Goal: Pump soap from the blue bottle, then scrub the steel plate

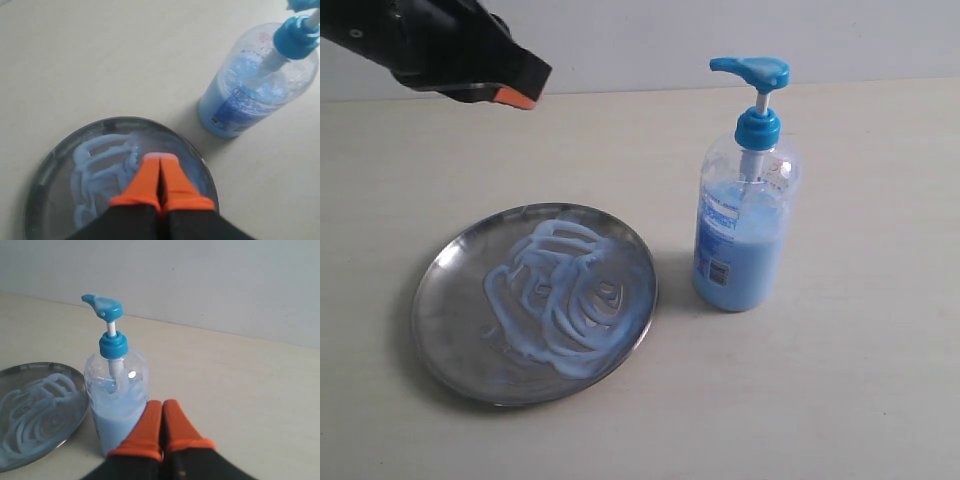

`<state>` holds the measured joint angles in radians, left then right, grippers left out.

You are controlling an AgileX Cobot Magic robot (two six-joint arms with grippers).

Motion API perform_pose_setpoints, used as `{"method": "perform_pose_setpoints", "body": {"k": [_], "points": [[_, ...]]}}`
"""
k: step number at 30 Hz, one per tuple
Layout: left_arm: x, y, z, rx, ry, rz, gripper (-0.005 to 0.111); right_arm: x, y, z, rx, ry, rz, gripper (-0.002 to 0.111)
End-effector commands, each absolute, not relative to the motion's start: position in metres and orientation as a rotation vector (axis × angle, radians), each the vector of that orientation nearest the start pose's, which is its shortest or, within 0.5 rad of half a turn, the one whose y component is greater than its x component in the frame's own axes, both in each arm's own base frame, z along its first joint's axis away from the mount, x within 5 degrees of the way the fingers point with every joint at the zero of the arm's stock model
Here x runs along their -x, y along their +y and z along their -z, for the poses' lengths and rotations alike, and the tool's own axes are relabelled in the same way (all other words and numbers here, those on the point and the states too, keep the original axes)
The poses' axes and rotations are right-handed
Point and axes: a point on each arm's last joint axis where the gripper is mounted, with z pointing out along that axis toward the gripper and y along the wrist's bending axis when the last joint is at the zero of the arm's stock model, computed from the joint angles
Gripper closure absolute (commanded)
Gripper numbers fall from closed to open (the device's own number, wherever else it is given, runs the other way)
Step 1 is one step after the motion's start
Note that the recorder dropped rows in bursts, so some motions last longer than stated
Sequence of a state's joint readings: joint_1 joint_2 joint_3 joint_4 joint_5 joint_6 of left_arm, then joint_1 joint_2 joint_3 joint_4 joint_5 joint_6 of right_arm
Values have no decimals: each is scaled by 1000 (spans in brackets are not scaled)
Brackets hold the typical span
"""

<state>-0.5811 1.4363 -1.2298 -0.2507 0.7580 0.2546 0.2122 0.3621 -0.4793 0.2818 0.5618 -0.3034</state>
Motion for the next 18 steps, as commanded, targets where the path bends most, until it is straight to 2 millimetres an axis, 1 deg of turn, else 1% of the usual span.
{"method": "perform_pose_setpoints", "body": {"k": [1,5,9,10,11,12,13,14,15,16,17,18], "points": [[-223,-164,-355,-844,2248,445,107,-68,27,-300,377,1851,-200,108],[-194,-145,-373,-810,2174,464,107,-62,25,-300,371,1816,-198,108],[-166,-127,-387,-785,2096,479,107,-58,24,-302,368,1790,-195,108],[-151,-117,-393,-769,2054,489,107,-58,24,-302,368,1788,-195,108],[-145,-113,-394,-766,2040,491,107,-58,24,-302,367,1786,-195,108],[-131,-104,-398,-743,2003,503,107,-58,24,-303,364,1778,-194,108],[-126,-100,-400,-729,1992,512,107,-59,24,-303,363,1776,-193,108],[-113,-92,-403,-712,1953,522,107,-59,24,-303,362,1774,-193,108],[-107,-88,-405,-704,1935,527,107,-59,24,-304,360,1769,-192,108],[-94,-80,-408,-683,1899,541,107,-59,24,-305,356,1759,-191,108],[-89,-77,-408,-680,1883,543,107,-59,24,-305,355,1754,-190,108],[-78,-69,-409,-668,1848,551,107,-59,24,-305,355,1754,-190,108]]}}
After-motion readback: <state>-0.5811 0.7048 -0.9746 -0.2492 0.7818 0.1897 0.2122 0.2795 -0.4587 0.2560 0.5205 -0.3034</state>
